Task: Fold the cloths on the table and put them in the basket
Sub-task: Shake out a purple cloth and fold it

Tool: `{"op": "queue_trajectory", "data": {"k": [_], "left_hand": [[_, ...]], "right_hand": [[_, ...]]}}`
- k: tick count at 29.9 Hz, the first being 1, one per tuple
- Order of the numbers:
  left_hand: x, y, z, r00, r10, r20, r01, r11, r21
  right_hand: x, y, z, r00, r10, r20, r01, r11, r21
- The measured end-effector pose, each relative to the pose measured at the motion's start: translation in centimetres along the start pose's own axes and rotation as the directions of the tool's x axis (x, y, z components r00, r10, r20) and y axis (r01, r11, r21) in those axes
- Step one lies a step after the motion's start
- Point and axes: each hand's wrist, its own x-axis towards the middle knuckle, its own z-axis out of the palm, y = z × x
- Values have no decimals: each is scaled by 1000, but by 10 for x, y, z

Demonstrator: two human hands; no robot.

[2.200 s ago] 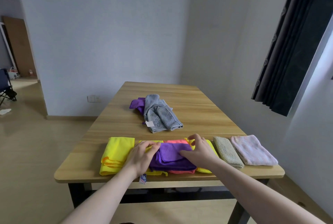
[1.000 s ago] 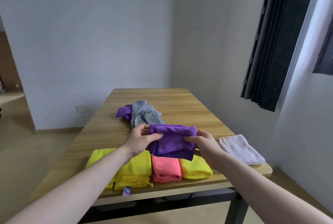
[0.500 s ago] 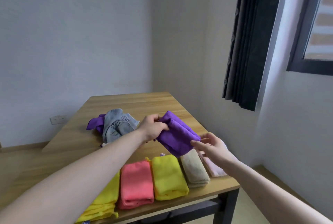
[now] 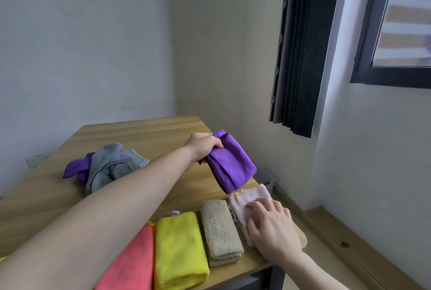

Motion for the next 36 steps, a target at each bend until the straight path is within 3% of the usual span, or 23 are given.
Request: {"op": "queue_trajectory", "data": {"k": [3, 9, 15, 20, 23, 25, 28, 31, 36], "left_hand": [[18, -1, 12, 999, -41, 20, 41, 999, -21], [40, -19, 30, 977, -172, 123, 161, 982, 95], [63, -33, 41, 977, -180, 111, 171, 981, 86], [79, -62, 50, 993, -105, -46, 114, 938, 328], [57, -68, 56, 987, 159, 33, -146, 778, 612], [45, -71, 61, 954, 297, 52, -252, 688, 680], [40, -80, 72, 979, 183, 85, -189, 677, 711], [40, -94, 84, 978, 38, 203, -182, 623, 761], [38, -95, 101, 966, 25, 258, -204, 686, 699]], "right_hand": [[1, 3, 4, 999, -3, -32, 4, 999, 33], [1, 3, 6, 999, -4, -46, 6, 999, 37], [3, 5, 8, 999, -1, -51, 3, 999, 39], [3, 6, 9, 998, 6, -62, -4, 999, 47], [3, 7, 9, 999, 6, -53, -3, 999, 44], [2, 7, 9, 999, 9, -48, -7, 999, 35], [3, 7, 8, 999, 8, -51, -6, 999, 33], [3, 6, 8, 999, 15, -47, -13, 999, 35], [3, 6, 8, 998, 29, -52, -26, 999, 44]]}}
